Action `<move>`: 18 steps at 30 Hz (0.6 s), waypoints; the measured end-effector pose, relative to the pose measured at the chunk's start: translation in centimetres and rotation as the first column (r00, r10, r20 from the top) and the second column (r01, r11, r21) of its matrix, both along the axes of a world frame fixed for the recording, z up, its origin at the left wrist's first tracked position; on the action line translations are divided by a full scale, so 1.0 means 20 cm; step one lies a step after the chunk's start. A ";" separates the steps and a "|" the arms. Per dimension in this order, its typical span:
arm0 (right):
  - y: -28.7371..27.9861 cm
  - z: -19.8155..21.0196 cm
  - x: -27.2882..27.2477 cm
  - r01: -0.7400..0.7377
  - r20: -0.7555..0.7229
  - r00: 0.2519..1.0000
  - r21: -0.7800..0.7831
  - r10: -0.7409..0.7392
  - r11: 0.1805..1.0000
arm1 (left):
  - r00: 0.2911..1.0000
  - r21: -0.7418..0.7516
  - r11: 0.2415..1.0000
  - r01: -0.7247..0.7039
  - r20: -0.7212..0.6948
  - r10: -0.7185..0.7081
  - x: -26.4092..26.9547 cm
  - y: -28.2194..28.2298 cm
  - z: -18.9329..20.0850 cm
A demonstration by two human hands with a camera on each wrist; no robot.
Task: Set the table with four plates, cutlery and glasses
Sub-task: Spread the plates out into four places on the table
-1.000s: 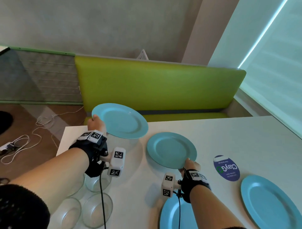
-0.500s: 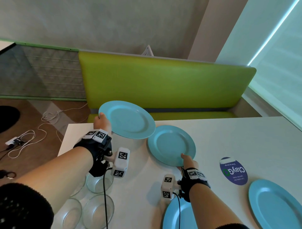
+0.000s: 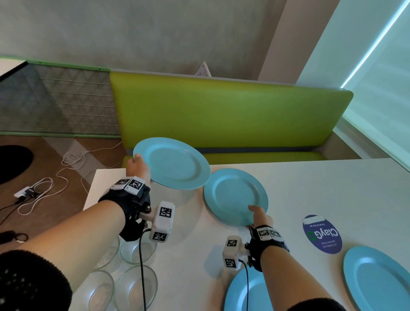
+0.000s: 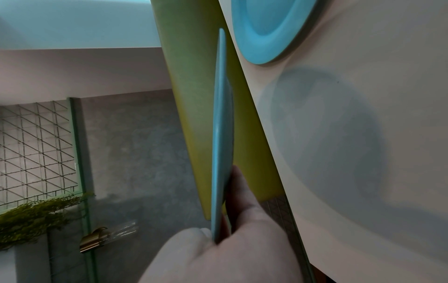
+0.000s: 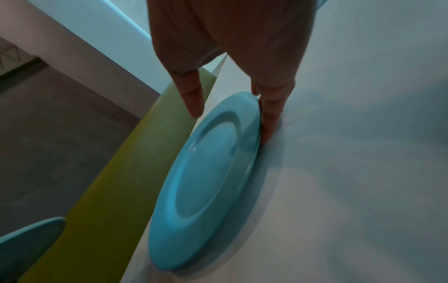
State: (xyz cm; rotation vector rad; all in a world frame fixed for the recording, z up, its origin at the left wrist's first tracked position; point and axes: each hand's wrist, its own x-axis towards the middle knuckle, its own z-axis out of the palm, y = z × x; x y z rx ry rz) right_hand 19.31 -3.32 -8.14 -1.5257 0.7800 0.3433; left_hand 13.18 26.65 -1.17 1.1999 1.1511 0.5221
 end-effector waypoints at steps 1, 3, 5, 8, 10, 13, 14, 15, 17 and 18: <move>0.00 0.00 0.00 -0.005 -0.001 1.000 0.000 0.005 1.000 | 1.000 -0.009 1.000 -0.002 0.007 0.002 0.00 0.00 0.00; 0.00 0.00 0.01 -0.021 -0.008 1.000 -0.007 0.021 1.000 | 1.000 -0.032 0.999 0.001 0.022 0.000 0.00 -0.02 0.01; 0.00 0.01 0.01 -0.040 -0.017 0.999 -0.022 0.040 0.999 | 1.000 -0.031 1.000 0.002 0.017 -0.001 -0.01 -0.04 0.03; 0.00 0.02 0.01 -0.063 -0.028 0.998 -0.043 0.061 0.997 | 1.000 -0.028 1.000 0.000 0.015 0.000 -0.01 -0.05 0.04; 0.00 0.03 0.02 -0.089 -0.035 0.996 -0.071 0.087 0.994 | 1.000 -0.047 0.999 0.005 0.022 -0.004 -0.01 -0.06 0.05; -0.01 0.04 0.01 -0.133 -0.043 0.991 -0.112 0.128 0.985 | 0.999 -0.048 0.999 0.017 0.032 -0.015 -0.01 -0.07 0.06; -0.01 0.04 0.01 -0.148 -0.042 0.989 -0.122 0.143 0.981 | 0.999 -0.052 0.998 0.020 0.039 -0.018 -0.02 -0.08 0.06; -0.01 0.05 0.01 -0.163 -0.045 0.986 -0.131 0.158 0.978 | 0.999 -0.053 0.998 0.022 0.042 -0.019 -0.01 -0.08 0.06; -0.02 0.05 0.01 -0.190 -0.049 0.982 -0.147 0.184 0.971 | 0.999 -0.054 0.998 0.024 0.044 -0.021 -0.02 -0.09 0.07; -0.02 0.05 0.01 -0.207 -0.051 0.978 -0.153 0.201 0.966 | 0.999 -0.056 0.998 0.025 0.046 -0.023 -0.02 -0.10 0.08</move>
